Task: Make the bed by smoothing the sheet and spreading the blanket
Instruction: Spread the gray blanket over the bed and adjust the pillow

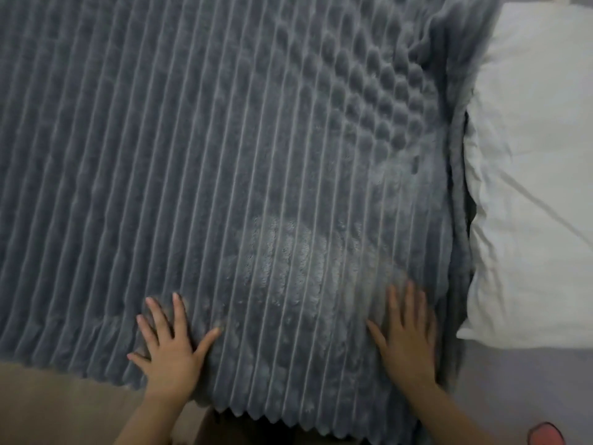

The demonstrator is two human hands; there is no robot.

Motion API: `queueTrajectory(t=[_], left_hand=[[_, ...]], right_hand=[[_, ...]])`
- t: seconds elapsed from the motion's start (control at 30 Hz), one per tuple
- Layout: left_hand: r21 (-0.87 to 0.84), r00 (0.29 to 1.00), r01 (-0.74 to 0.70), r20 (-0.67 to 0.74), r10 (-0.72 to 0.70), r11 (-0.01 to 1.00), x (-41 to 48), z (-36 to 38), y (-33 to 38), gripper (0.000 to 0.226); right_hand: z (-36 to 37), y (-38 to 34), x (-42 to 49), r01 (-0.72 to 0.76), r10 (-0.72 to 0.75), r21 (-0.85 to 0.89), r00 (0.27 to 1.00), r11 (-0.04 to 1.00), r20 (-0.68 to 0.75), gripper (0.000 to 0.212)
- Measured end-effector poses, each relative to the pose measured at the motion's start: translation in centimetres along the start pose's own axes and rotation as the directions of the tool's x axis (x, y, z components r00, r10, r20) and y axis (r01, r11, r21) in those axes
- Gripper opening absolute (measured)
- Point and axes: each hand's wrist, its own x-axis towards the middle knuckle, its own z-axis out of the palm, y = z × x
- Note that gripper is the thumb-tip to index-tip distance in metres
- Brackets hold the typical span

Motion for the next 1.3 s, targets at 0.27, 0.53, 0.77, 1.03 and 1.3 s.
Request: queueTrajectory(t=[0.27, 0.53, 0.77, 1.03, 1.3], left_hand=[[0.213, 0.950, -0.208, 0.275, 0.146, 0.954, -4.7, 2.5, -0.7, 0.120], [0.207, 0.888, -0.401, 0.327, 0.323, 0.892, -6.4, 3.5, -0.8, 0.094], [0.171, 0.850, -0.510, 0.253, 0.462, 0.843, -5.9, -1.2, 1.3, 0.078], [0.198, 0.787, -0.617, 0.146, 0.600, 0.762, 0.5, -4.0, 15.1, 0.101], [0.068, 0.585, -0.807, -0.045, 0.810, 0.587, 0.7, -6.9, 33.9, 0.073]], right_hand=[[0.3, -2.4, -6.8, -0.236, 0.234, -0.011, 0.956, 0.972, 0.176, 0.101], [1.6, -4.0, -11.6, -0.435, 0.407, 0.013, 0.852, 0.900, 0.328, 0.090], [-3.5, -5.0, -7.6, -0.494, 0.442, -0.118, 0.615, 0.862, 0.653, 0.068], [-17.0, -5.8, 11.8, 0.020, -0.033, -0.177, 0.997, 0.984, -0.073, 0.052], [-27.0, 5.9, 25.1, -0.382, 0.334, -0.105, 0.889, 0.918, -0.314, 0.081]])
